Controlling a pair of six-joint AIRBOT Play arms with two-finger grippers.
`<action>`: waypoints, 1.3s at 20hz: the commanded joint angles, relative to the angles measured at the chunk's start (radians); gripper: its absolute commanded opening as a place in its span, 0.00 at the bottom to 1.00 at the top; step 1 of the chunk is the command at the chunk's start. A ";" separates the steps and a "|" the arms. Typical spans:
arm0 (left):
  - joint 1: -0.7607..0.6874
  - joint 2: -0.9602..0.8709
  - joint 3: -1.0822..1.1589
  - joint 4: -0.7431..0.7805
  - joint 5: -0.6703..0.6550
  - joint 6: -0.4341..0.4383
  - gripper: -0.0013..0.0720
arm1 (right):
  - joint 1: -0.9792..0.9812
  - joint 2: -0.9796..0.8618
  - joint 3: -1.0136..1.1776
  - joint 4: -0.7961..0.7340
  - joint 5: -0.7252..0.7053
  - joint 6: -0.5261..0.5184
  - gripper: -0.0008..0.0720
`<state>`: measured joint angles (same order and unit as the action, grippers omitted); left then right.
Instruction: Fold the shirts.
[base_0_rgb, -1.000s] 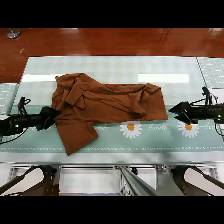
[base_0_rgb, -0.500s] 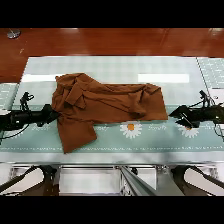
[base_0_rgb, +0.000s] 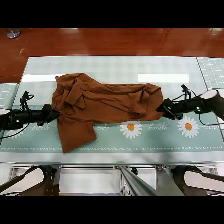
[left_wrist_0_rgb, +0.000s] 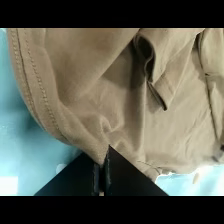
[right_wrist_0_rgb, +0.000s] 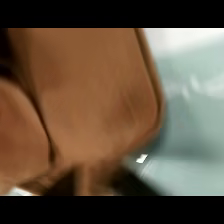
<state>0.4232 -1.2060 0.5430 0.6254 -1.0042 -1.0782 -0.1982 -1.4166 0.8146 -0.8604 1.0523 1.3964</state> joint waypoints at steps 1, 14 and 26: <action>0.000 0.003 0.008 -0.043 -0.015 0.001 0.05 | 0.052 -0.049 0.078 0.028 0.026 0.014 0.05; 0.091 0.441 0.957 -0.330 0.016 0.060 0.05 | 0.047 0.314 1.290 -0.126 0.260 0.044 0.05; -0.156 0.819 1.100 0.678 -0.136 -0.257 0.05 | 0.047 0.831 1.213 -0.533 0.499 0.171 0.05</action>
<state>0.3943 -0.4385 1.6630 1.0420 -1.0622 -1.2514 -0.1513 -0.6563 2.0670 -1.3212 1.4696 1.5257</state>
